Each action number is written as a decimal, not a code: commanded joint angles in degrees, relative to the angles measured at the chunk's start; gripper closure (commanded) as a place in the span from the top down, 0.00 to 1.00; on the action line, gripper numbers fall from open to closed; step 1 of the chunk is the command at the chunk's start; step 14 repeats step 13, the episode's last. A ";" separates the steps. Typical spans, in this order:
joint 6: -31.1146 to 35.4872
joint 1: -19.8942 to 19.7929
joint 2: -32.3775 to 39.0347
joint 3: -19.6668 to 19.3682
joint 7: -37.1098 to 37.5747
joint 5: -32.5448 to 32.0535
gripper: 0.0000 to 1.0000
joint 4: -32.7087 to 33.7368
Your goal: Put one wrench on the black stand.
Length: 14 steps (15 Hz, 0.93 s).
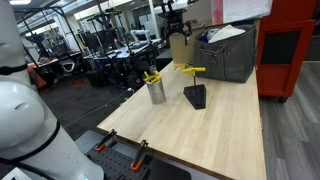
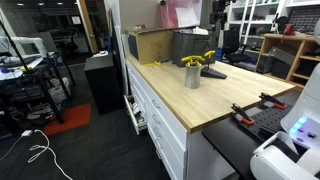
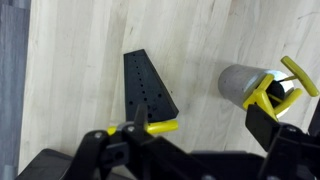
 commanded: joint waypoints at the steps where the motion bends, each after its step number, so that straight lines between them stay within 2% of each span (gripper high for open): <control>1: 1.05 -1.74 -4.49 0.69 -6.40 3.28 1.00 -4.31; 5: -0.94 -2.27 -4.39 0.49 -10.36 6.52 1.00 -3.71; 6: -2.76 -2.11 -3.33 0.44 -9.33 7.24 1.00 -2.58; 7: -8.21 -1.42 -1.16 0.20 -4.75 6.68 1.00 0.12; 8: -3.31 -1.59 -2.65 0.14 -7.11 6.01 1.00 -1.91; 10: -6.09 -1.46 -1.97 0.23 -5.76 6.07 1.00 -1.55; 14: -6.21 -1.38 -1.47 0.30 -5.53 6.05 1.00 -1.46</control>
